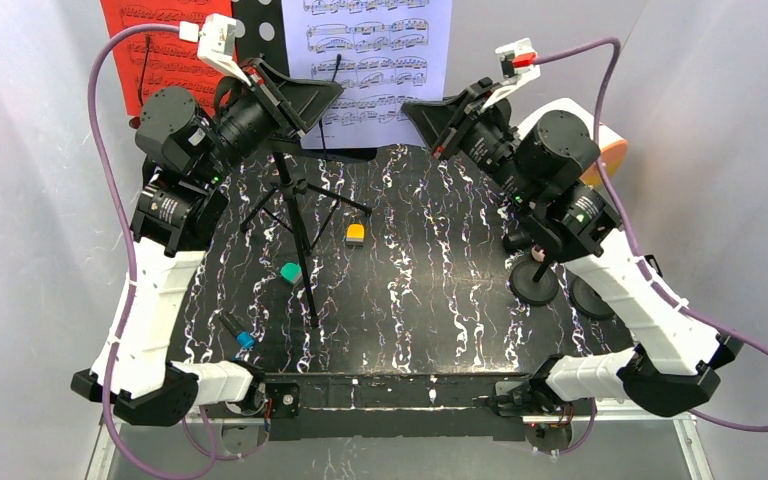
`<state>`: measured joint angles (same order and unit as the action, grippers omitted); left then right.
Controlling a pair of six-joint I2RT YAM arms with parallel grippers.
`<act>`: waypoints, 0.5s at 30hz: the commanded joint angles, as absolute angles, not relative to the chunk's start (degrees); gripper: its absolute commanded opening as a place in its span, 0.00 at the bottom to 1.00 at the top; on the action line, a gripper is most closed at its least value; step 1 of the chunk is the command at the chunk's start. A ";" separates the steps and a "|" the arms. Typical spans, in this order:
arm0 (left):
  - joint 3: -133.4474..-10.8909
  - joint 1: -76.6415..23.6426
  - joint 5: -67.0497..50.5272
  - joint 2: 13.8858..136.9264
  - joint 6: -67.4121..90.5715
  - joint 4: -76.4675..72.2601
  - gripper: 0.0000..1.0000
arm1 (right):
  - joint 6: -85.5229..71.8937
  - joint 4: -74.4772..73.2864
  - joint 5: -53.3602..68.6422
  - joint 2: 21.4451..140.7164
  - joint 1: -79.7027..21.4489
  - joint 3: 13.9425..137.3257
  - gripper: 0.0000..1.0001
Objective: Pack up the instrument practice props
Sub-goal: Pick up the sheet music from the music stand.
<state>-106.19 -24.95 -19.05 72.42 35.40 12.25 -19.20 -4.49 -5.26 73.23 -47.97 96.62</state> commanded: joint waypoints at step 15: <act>-103.02 -24.96 -12.21 68.89 30.23 12.47 0.23 | -19.95 -13.49 -21.90 60.93 -47.68 91.51 0.01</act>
<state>-103.55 -24.97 -14.83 70.50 32.47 12.10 -18.94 -10.70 -15.38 63.90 -47.97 92.53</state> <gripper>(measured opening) 0.175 0.030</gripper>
